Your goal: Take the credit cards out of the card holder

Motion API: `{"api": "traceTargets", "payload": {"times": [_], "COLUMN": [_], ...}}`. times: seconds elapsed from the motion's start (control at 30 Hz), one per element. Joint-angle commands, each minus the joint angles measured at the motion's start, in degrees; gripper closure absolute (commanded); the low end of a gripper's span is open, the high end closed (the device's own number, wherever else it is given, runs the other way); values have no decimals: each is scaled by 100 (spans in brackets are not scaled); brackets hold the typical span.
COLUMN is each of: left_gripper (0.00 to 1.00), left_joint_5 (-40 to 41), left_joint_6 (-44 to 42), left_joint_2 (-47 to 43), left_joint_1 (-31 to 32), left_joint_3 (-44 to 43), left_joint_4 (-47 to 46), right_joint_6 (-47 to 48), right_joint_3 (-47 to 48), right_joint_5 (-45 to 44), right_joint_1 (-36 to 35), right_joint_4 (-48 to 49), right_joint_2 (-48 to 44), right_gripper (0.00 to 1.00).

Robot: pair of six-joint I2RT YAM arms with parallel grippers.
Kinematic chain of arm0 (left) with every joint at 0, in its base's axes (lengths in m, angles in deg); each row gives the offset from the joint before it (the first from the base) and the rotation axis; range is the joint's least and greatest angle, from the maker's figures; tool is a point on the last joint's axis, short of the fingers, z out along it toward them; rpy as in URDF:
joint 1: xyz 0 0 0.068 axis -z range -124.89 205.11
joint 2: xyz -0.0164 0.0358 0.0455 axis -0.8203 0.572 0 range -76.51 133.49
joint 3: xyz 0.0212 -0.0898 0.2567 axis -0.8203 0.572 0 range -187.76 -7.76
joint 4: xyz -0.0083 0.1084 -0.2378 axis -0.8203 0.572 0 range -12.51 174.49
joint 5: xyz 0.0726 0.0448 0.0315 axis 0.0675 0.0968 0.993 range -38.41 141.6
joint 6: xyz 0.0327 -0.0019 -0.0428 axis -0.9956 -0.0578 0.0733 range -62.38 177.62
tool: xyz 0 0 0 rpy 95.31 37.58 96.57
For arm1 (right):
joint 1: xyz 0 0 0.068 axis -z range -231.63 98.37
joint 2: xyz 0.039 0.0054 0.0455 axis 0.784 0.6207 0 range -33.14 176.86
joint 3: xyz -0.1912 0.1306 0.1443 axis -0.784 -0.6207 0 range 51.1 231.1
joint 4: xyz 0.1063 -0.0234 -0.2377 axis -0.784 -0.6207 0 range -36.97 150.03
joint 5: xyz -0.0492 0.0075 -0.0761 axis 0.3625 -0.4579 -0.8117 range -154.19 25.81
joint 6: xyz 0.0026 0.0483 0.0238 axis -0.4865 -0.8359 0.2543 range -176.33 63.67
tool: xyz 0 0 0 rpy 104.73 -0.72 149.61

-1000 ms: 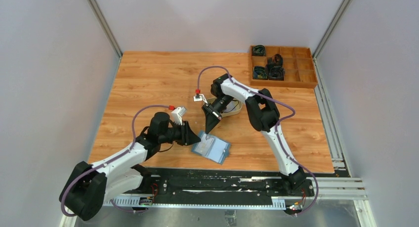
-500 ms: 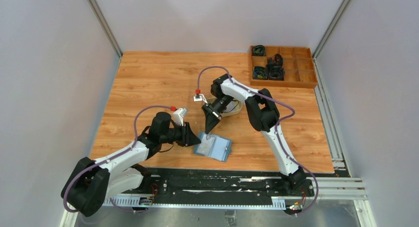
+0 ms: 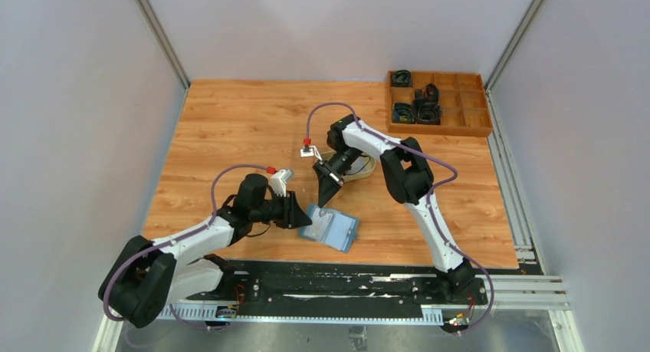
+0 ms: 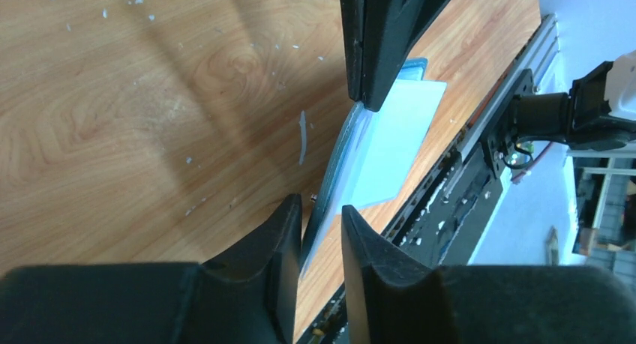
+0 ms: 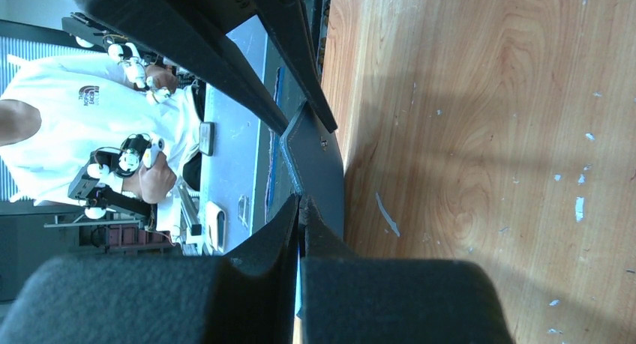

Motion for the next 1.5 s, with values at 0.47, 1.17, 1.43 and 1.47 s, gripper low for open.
{"api": "traceTargets", "payload": {"times": [0.47, 1.17, 1.43, 1.47], "left_gripper": [100, 100, 100, 100], "left_joint_5": [-190, 2179, 2610, 2634], "left_joint_6": [-115, 1487, 1872, 1853], "left_joint_2": [12, -951, -601, -460], "left_joint_1": [-43, -39, -39, -39], "left_joint_3": [0, 970, 1173, 1164], "left_joint_4": [-81, -409, -406, -411], "right_joint_6": [206, -8498, -9760, -9762], "right_joint_3": [323, -6167, -7045, -7002], "right_joint_5": [116, -3967, -4643, -4611], "right_joint_1": [14, -589, -818, -821], "right_joint_4": [-394, 9646, 11511, 11513], "right_joint_2": [270, -4274, -4052, -3978], "right_gripper": [93, 10, 12, 12]}}
